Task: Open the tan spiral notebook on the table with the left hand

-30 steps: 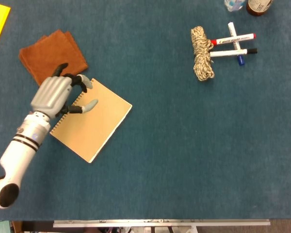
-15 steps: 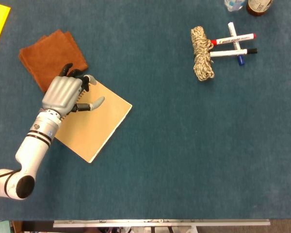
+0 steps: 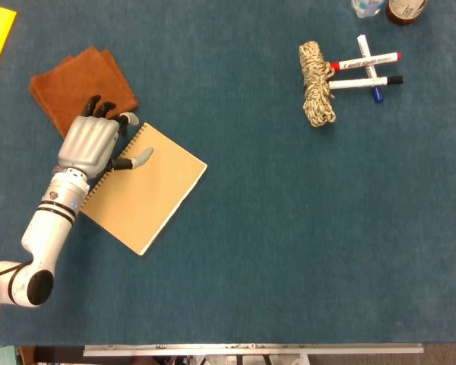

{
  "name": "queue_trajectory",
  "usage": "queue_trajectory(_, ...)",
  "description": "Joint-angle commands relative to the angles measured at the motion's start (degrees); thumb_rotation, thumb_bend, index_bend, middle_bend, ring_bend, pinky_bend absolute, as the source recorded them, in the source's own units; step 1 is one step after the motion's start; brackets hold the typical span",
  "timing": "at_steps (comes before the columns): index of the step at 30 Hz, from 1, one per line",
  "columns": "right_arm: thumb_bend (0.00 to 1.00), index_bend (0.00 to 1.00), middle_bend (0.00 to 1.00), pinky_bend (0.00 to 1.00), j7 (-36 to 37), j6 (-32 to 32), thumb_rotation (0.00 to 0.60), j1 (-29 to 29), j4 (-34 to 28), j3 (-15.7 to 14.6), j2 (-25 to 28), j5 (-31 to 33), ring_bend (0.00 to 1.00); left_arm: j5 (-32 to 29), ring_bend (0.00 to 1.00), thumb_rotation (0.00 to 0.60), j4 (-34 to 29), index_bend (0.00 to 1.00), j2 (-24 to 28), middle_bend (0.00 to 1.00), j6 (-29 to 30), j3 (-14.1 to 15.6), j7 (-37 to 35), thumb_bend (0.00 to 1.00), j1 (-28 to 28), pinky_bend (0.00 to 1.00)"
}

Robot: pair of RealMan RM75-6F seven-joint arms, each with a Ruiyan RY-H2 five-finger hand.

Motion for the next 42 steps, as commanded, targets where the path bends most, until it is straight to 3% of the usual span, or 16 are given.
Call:
queue_trajectory(1, 0.19, 0.26, 0.24, 0.28, -0.01, 0.01, 0.600, -0.03, 0.02, 0.01, -0.06, 0.06, 0.15, 0.06, 0.11, 0.056, 0.24, 0.25, -0.25, 0.38, -0.17, 0.11, -0.33, 0.20, 0.14, 0.00)
queue_trajectory(12, 0.19, 0.26, 0.24, 0.28, 0.15, 0.61, 0.600, -0.59, -0.11, -0.05, 0.36, 0.13, 0.15, -0.28, 0.09, 0.060, -0.71, 0.24, -0.83, 0.36, -2.25, 0.41, -1.09, 0.20, -0.01, 0.00)
queue_trajectory(28, 0.19, 0.26, 0.24, 0.28, 1.22, 0.02, 0.600, -0.33, 1.18, 0.08, -0.31, 0.15, 0.15, 4.87, 0.09, 0.060, -16.46, 0.23, 3.94, 0.35, -2.23, 4.32, -0.26, 0.20, 0.54, 0.00)
queue_trajectory(29, 0.19, 0.26, 0.24, 0.28, 1.22, -0.03, 0.600, -0.27, 1.22, 0.10, -0.36, 0.12, 0.15, 5.40, 0.09, 0.085, -17.56, 0.21, 4.47, 0.33, -2.07, 4.50, -0.45, 0.20, 0.61, 0.00)
queue_trajectory(30, 0.19, 0.26, 0.24, 0.28, 1.24, -0.10, 0.600, -0.22, 1.27, 0.11, -0.40, 0.08, 0.15, 6.00, 0.08, 0.159, -18.61, 0.19, 5.11, 0.30, -1.98, 4.75, -0.50, 0.20, 0.62, 0.00)
queue_trajectory(33, 0.19, 0.26, 0.24, 0.28, 1.36, -0.37, 0.600, 0.02, 1.45, 0.13, -0.62, -0.09, 0.15, 8.83, 0.01, 0.465, -22.03, 0.07, 8.15, 0.18, -2.04, 6.10, 0.25, 0.20, 0.33, 0.00)
queue_trajectory(35, 0.19, 0.26, 0.24, 0.28, 1.50, -0.55, 0.600, 0.18, 1.58, 0.17, -0.82, -0.10, 0.15, 11.32, 0.00, 0.575, -24.27, 0.03, 10.17, 0.14, -1.83, 7.14, -0.05, 0.20, 0.32, 0.00)
queue_trajectory(36, 0.19, 0.26, 0.24, 0.28, 1.56, -0.62, 0.600, 0.25, 1.66, 0.18, -0.92, -0.12, 0.15, 12.26, 0.00, 0.598, -25.22, 0.01, 11.08, 0.12, -1.91, 7.65, -0.21, 0.20, 0.30, 0.00)
queue_trajectory(42, 0.19, 0.26, 0.24, 0.28, 1.87, -1.04, 0.600, 0.55, 2.24, 0.14, -1.40, -0.27, 0.15, 17.64, 0.00, 0.600, -29.70, 0.00, 15.54, 0.02, -2.86, 11.04, -0.96, 0.20, 0.07, 0.00)
